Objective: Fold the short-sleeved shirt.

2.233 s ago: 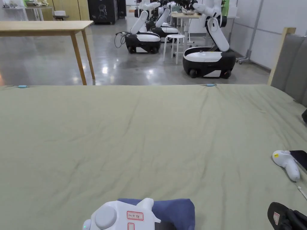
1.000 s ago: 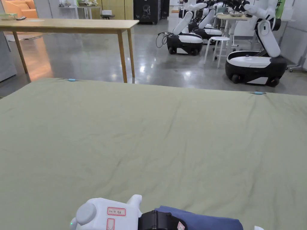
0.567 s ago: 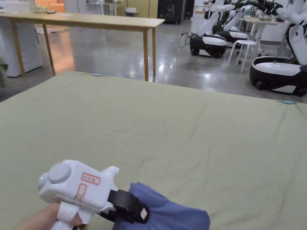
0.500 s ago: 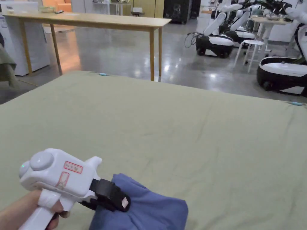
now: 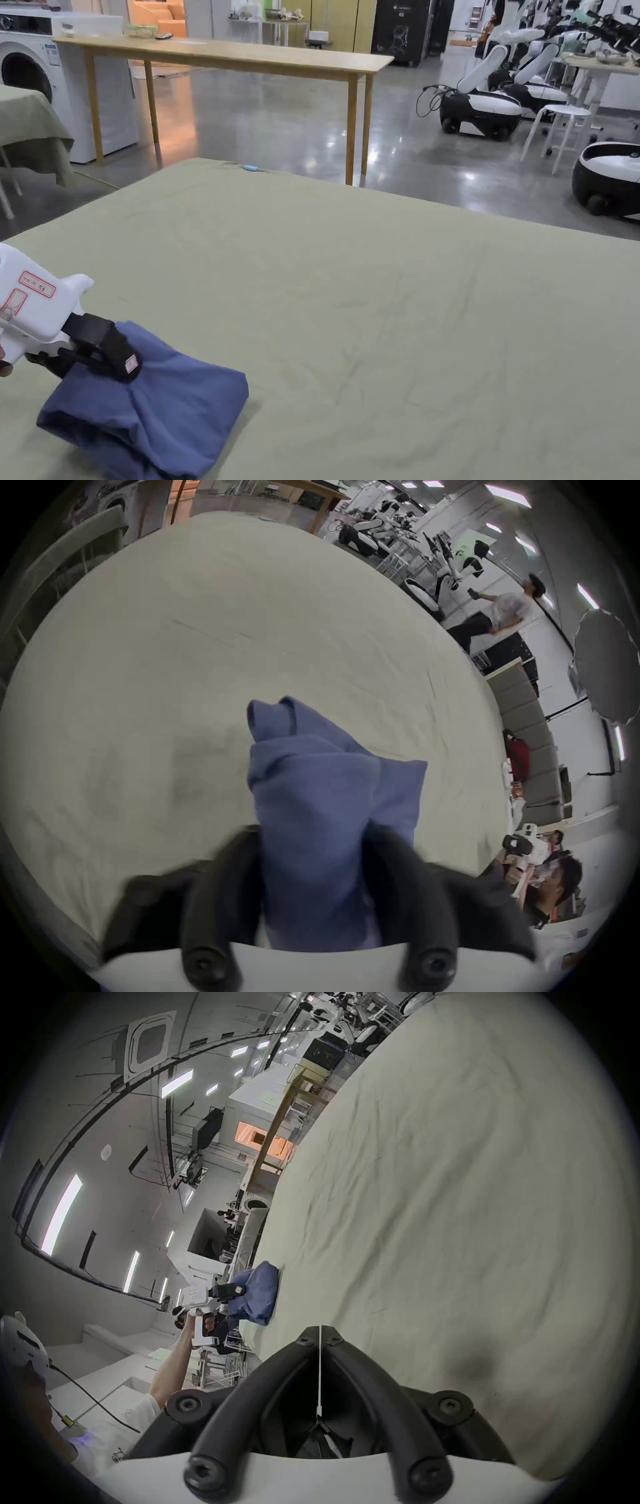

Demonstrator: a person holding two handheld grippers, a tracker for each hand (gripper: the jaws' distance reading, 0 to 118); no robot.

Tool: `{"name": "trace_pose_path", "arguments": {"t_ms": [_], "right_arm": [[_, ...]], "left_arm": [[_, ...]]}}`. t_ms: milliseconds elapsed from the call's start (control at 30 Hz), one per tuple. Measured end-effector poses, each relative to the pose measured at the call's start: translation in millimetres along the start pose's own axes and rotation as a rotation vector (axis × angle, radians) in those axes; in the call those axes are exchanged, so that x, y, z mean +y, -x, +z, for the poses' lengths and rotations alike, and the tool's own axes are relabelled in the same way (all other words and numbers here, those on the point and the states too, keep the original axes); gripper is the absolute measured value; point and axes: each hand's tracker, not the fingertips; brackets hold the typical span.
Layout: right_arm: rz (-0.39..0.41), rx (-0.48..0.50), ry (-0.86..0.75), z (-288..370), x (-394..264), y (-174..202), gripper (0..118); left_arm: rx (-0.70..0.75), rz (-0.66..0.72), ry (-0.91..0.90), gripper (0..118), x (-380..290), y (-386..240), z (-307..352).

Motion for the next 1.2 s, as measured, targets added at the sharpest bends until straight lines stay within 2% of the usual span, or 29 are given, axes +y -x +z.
{"name": "trace_pose_path", "arguments": {"t_ms": [33, 100, 133, 167, 267, 300, 333, 400, 433, 467, 533, 667, 700, 767, 867, 967, 1033, 1200], "right_arm": [[0.004, 0.001, 0.001, 1, 1, 0, 1], [0.013, -0.004, -0.006, 2, -12, 10, 1], [0.016, -0.005, -0.011, 4, -12, 10, 1], [0.019, -0.005, -0.016, 5, -12, 11, 1], [0.048, 0.001, -0.043, 13, -13, 17, 1], [0.073, -0.013, -0.064, 16, -13, 22, 1], [0.107, -0.032, -0.084, 19, -14, 27, 1], [0.184, -0.115, -0.141, 25, -15, 41, 1], [0.241, -0.161, -0.168, 28, -15, 49, 1], [0.294, -0.206, -0.187, 29, -15, 57, 1], [0.421, -0.316, -0.258, 34, -19, 77, 1], [0.59, -0.453, -0.403, 41, -26, 106, 1], [0.625, -0.497, -0.447, 43, -29, 112, 1], [0.677, -0.559, -0.517, 49, -31, 123, 2], [0.791, -0.709, -0.628, 56, -38, 135, 4], [0.912, -0.844, -0.746, 63, -46, 140, 5], [0.931, -0.851, -0.79, 68, -50, 142, 5], [0.86, -0.782, -0.815, 80, -51, 143, 5]], "left_arm": [[0.034, -0.021, -0.007, 116, 0, -3, -1], [0.023, -0.043, -0.05, 117, 0, -3, 9], [0.038, -0.034, -0.065, 116, 0, -5, 13], [0.052, -0.027, -0.067, 116, -28, -44, 18], [0.161, -0.069, -0.146, 114, -51, -81, 30], [0.18, -0.088, -0.198, 109, -42, -59, 29], [0.179, -0.091, -0.26, 100, -51, -72, 33], [0.17, -0.068, -0.333, 60, -68, -101, 35], [0.149, -0.084, -0.383, 35, -64, -91, 31], [0.15, -0.109, -0.409, 15, -71, -105, 28], [0.177, -0.172, -0.493, 15, -98, -163, 20], [0.08, -0.246, -0.587, 15, -165, -297, -7], [0.065, -0.258, -0.645, 15, -142, -268, -9], [0.05, -0.307, -0.734, 15, -153, -298, -17], [0.037, -0.319, -0.827, 15, -184, -351, -32], [0.131, -0.371, -0.97, 15, -209, -392, -37], [0.198, -0.438, -0.983, 15, -215, -408, -41], [0.183, -0.455, -0.99, 15, -223, -417, -41]]}}
